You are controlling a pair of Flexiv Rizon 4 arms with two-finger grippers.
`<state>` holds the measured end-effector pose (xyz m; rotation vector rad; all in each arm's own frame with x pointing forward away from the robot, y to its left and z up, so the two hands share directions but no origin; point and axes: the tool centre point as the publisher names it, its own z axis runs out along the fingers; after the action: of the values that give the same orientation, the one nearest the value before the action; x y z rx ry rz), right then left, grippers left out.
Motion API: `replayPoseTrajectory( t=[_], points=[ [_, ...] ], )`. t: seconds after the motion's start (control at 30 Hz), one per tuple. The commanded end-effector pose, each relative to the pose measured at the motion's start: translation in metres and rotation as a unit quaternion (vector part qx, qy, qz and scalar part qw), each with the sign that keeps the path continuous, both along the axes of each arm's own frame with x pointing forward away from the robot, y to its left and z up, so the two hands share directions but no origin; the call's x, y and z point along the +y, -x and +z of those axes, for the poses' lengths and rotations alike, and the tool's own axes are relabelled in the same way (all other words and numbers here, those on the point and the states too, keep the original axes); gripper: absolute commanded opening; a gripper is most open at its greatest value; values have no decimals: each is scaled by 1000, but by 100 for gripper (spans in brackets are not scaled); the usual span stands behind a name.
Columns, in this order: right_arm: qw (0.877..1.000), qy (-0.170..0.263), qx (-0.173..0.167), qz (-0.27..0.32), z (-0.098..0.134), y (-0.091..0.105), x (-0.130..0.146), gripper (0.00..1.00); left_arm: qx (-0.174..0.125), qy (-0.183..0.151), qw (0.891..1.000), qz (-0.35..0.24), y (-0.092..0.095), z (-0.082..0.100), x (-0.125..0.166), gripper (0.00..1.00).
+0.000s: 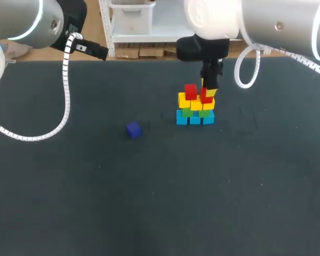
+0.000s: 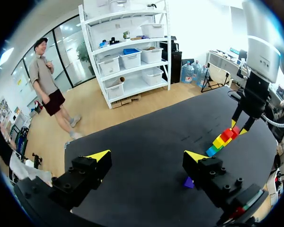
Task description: Place the blue cubes, place green cubes on the blue cubes, place the yellow cubes on the green cubes, then place the red cubes on the yellow cubes, and place purple cube on the red cubes.
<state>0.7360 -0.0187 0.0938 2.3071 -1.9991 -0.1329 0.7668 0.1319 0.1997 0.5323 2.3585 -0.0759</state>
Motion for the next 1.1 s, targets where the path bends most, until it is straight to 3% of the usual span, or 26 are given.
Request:
replayPoseTrajectory(
  t=[0.03,0.17,0.53,1.1],
  points=[
    [1000,1,4,3,-1,-2,2,33,1,1,1000,-3,0,0,2,100],
    [1000,0,2,4,0,-3,2,33,1,1,1000,-3,0,0,2,100],
    [1000,-2,-2,-1,5,-5,2,19,1,1,1000,-3,0,0,2,100],
    [1000,-14,3,-13,8,-3,10,20,1,1,1000,-3,0,0,2,100]
  ],
)
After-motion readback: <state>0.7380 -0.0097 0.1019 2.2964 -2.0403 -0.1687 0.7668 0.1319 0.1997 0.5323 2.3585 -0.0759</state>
